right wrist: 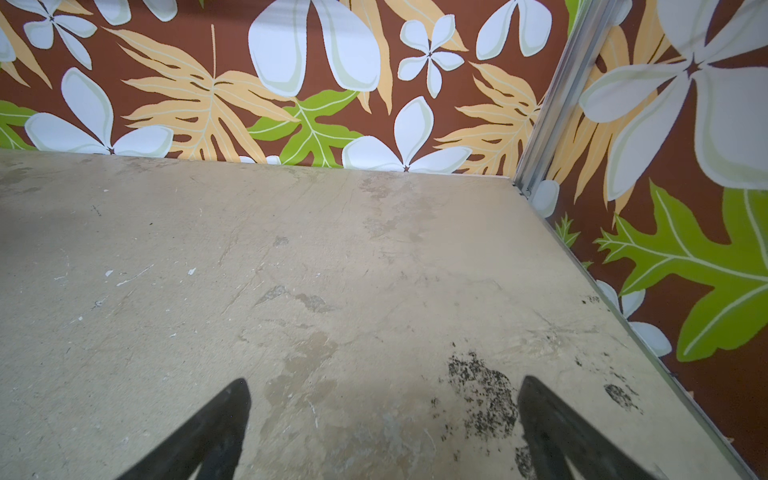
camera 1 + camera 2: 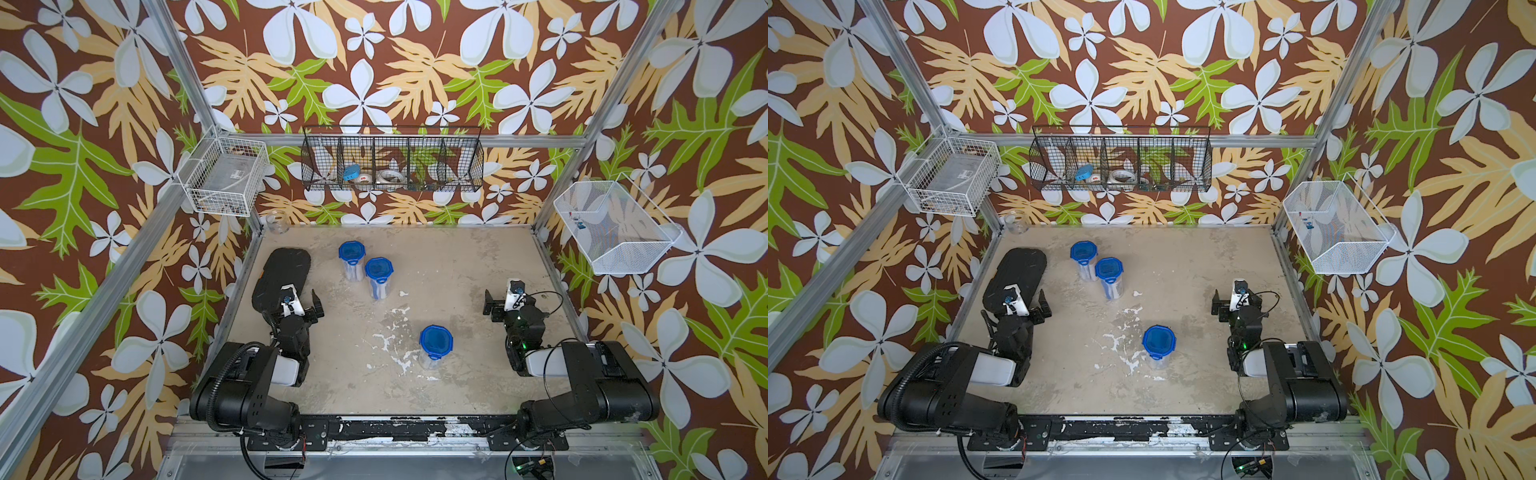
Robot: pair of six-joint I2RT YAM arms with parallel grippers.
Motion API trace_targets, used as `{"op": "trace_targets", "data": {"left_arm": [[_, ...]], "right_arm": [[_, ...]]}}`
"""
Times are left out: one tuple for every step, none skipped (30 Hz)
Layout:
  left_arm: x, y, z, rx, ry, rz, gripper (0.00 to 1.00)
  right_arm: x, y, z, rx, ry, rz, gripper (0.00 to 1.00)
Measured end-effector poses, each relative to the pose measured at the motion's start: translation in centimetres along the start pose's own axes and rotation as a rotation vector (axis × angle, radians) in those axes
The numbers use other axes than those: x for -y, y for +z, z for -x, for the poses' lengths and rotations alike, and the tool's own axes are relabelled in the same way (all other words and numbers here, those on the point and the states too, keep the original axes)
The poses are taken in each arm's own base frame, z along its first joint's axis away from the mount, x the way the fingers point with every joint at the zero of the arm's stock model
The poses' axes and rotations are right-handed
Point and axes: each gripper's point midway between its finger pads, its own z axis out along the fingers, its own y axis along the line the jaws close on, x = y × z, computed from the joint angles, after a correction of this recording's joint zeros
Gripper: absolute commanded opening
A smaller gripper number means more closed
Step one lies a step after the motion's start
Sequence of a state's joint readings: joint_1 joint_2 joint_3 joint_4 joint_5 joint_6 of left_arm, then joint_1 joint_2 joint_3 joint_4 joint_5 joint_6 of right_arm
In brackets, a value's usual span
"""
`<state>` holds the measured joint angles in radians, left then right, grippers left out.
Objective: Pack away toiletry kits
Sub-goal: Reset both arms
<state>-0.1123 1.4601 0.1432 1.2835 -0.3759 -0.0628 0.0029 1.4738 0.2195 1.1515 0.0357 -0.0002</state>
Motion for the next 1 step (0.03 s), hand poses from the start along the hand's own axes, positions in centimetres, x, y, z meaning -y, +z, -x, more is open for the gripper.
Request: {"op": "trace_targets", "data": {"left_arm": [[-0.03,-0.04,-0.04,-0.001,0.0,0.0,1.0]], "right_arm": [[0.0,-0.02,-0.01,0.0,0.0,0.0,1.0]]}}
